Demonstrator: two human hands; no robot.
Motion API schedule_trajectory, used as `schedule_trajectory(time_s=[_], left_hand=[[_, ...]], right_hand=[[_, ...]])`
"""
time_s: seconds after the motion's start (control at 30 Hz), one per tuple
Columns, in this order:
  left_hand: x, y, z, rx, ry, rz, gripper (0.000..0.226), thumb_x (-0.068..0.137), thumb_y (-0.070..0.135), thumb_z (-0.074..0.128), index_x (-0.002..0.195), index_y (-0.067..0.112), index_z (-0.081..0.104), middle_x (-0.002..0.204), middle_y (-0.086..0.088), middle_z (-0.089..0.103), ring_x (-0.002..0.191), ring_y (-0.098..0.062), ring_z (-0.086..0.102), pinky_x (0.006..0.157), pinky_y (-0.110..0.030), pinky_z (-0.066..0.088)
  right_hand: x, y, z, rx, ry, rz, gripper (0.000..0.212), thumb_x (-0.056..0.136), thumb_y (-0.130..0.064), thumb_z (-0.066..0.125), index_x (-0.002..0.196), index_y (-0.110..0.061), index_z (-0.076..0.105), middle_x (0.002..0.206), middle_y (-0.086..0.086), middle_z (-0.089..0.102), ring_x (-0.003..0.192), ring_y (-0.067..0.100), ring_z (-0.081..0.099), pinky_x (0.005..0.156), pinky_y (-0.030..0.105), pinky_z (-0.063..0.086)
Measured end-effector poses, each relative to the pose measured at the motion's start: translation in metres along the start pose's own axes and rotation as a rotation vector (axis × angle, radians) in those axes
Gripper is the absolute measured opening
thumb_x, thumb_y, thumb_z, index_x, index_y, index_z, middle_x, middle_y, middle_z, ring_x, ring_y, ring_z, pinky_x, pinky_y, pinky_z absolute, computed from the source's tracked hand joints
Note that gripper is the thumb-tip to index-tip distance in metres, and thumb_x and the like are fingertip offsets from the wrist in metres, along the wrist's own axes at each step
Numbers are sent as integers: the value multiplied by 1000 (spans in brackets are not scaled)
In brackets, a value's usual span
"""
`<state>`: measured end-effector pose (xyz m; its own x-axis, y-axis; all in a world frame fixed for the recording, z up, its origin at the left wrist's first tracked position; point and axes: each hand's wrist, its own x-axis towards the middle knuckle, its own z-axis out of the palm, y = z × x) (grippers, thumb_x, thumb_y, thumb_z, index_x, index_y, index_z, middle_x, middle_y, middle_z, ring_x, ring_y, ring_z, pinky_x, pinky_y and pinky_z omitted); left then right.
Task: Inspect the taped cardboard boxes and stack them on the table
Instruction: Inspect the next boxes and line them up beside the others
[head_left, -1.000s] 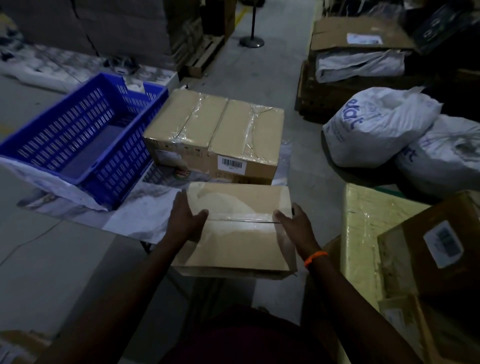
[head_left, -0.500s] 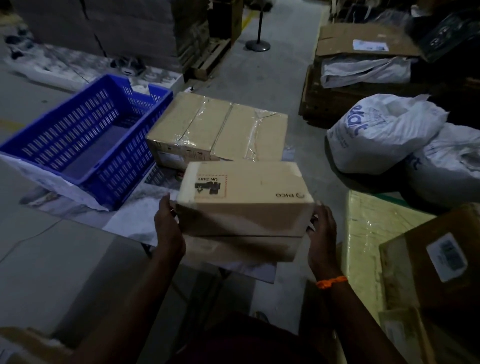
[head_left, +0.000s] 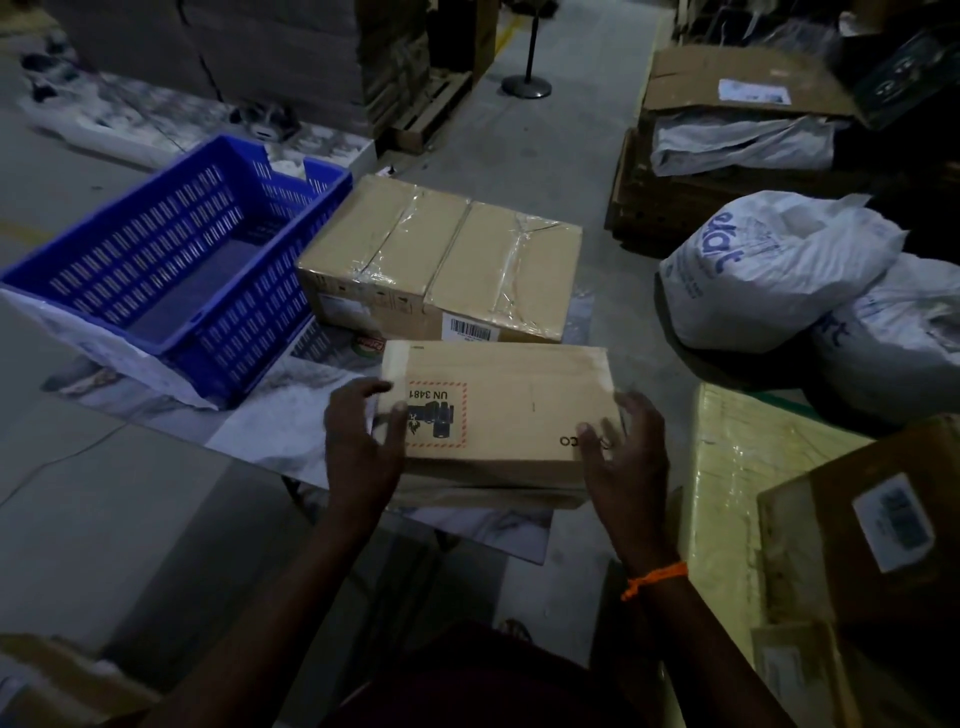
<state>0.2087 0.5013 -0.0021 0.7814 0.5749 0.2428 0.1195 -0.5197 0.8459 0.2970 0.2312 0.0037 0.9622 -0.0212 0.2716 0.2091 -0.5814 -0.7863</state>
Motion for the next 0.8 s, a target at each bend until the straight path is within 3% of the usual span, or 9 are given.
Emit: schedule_trajectory(time_s=[0.07,0.17,0.27,0.43,0.8], left_hand=[[6,18,13,78,-180,207,38,100,33,58,135,19,53,143,-5,47,126,-18,51,94,-25,52],[16,25,46,397,-411,434,52,102,40,44,147,13,46,158,-11,40,148,-29,34,116,-46,38],[22,25,63,600,-478,476,58,104,40,30,150,9,44,159,-14,39,148,-32,36,115,-57,35],[18,25,65,707,-464,510,56,103,36,30,148,9,49,157,-13,44,144,-30,43,115,-53,38],[21,24,61,718,-506,504,58,102,41,32,145,8,52,154,-14,47,141,-31,47,113,-54,39]], right_hand=[[5,-15,15,-115,-142,-207,50,99,-23,66,146,-10,52,156,11,47,143,15,42,114,23,36],[13,-32,43,-331,-433,-358,63,103,-41,36,157,-8,39,166,14,33,156,29,25,122,43,24],[16,-38,59,-511,-501,-401,67,103,-43,22,158,-7,38,166,15,33,155,31,28,124,52,28],[14,-28,61,-604,-465,-430,63,105,-41,23,155,-10,44,163,12,40,152,28,36,122,48,27],[25,-27,53,-559,-572,-433,72,102,-51,18,159,-11,37,167,10,32,156,26,27,124,43,19]])
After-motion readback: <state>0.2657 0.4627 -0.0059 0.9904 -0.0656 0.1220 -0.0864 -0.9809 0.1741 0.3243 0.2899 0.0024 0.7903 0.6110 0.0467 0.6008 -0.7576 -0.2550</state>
